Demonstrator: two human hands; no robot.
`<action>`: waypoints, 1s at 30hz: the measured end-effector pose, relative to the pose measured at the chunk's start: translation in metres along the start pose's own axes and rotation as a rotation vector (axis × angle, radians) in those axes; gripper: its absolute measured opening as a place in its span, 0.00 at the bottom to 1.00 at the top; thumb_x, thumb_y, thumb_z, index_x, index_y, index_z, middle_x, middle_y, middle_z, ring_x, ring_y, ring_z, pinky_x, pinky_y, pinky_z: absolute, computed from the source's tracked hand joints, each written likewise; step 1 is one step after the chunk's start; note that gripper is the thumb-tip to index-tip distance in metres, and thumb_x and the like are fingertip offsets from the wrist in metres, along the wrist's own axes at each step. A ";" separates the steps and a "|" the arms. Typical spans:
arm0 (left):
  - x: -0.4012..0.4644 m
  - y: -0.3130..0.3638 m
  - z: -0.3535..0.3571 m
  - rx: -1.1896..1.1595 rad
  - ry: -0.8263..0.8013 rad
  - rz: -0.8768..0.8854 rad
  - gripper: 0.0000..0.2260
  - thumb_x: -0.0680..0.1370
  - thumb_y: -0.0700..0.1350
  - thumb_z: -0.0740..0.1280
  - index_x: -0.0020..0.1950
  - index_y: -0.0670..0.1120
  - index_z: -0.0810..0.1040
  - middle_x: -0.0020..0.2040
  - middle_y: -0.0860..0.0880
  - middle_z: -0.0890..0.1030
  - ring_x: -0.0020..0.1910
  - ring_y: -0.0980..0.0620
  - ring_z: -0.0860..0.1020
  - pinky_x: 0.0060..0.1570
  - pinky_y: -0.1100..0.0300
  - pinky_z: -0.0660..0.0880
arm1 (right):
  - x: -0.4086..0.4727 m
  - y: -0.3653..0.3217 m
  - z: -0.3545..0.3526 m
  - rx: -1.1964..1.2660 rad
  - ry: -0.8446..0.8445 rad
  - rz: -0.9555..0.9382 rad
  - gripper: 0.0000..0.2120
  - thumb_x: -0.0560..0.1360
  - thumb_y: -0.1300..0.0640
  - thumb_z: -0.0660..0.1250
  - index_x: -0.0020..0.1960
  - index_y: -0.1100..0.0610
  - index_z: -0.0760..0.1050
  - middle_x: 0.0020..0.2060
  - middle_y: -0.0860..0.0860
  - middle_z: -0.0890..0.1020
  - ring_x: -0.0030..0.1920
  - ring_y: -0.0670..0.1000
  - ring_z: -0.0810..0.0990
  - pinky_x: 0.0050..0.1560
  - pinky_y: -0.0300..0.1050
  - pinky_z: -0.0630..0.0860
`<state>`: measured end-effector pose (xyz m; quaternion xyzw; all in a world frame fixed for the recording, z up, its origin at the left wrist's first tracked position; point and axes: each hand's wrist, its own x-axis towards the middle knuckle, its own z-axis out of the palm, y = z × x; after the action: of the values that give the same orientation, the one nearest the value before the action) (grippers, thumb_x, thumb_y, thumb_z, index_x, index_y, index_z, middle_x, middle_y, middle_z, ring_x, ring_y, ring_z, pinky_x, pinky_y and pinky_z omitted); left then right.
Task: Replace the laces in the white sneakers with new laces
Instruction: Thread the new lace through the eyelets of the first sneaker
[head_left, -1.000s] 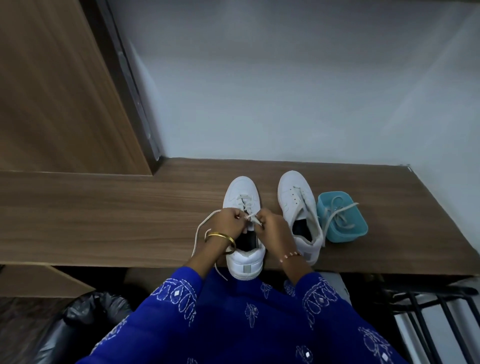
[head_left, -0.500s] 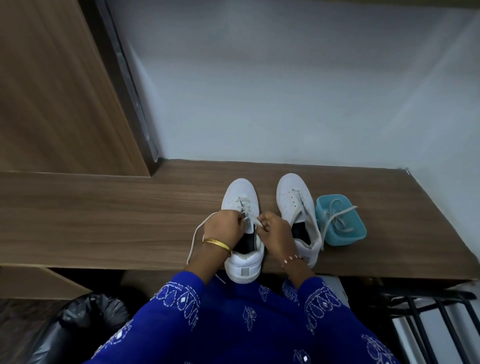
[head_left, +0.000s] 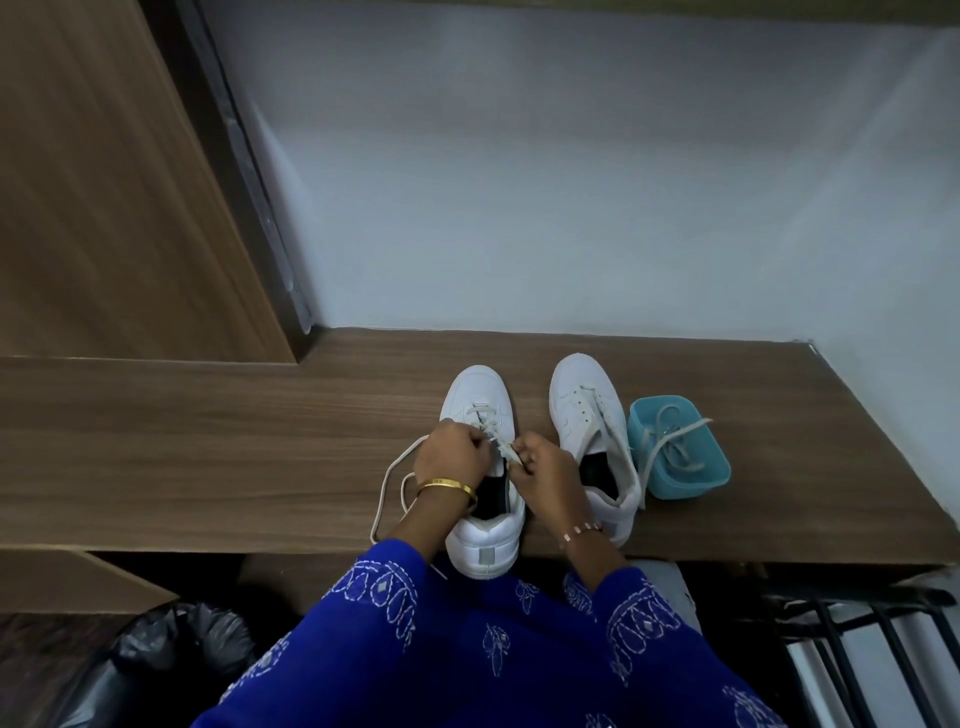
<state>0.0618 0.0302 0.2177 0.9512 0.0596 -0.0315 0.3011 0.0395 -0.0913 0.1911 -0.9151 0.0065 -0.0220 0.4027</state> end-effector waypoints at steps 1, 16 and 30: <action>0.001 0.001 0.000 -0.043 -0.013 -0.016 0.10 0.75 0.44 0.63 0.50 0.46 0.84 0.50 0.44 0.83 0.48 0.44 0.80 0.46 0.56 0.76 | 0.000 0.000 0.000 0.002 0.001 0.002 0.05 0.73 0.65 0.65 0.48 0.61 0.75 0.36 0.50 0.78 0.40 0.51 0.78 0.44 0.46 0.75; 0.006 0.004 0.007 -0.238 -0.012 -0.141 0.08 0.73 0.39 0.65 0.45 0.45 0.84 0.46 0.45 0.84 0.48 0.46 0.80 0.42 0.60 0.74 | 0.000 0.004 0.000 0.004 -0.031 -0.035 0.03 0.74 0.63 0.63 0.47 0.59 0.75 0.35 0.51 0.79 0.39 0.52 0.78 0.43 0.50 0.76; 0.014 -0.007 0.011 -0.189 -0.016 -0.116 0.10 0.72 0.39 0.66 0.49 0.46 0.84 0.51 0.45 0.83 0.51 0.44 0.80 0.49 0.56 0.76 | 0.011 -0.006 -0.017 0.362 -0.273 0.251 0.10 0.75 0.65 0.63 0.55 0.62 0.76 0.43 0.52 0.80 0.41 0.47 0.78 0.41 0.38 0.76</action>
<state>0.0746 0.0305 0.2036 0.9132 0.1149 -0.0505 0.3876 0.0497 -0.1001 0.2074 -0.8145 0.0614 0.1512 0.5567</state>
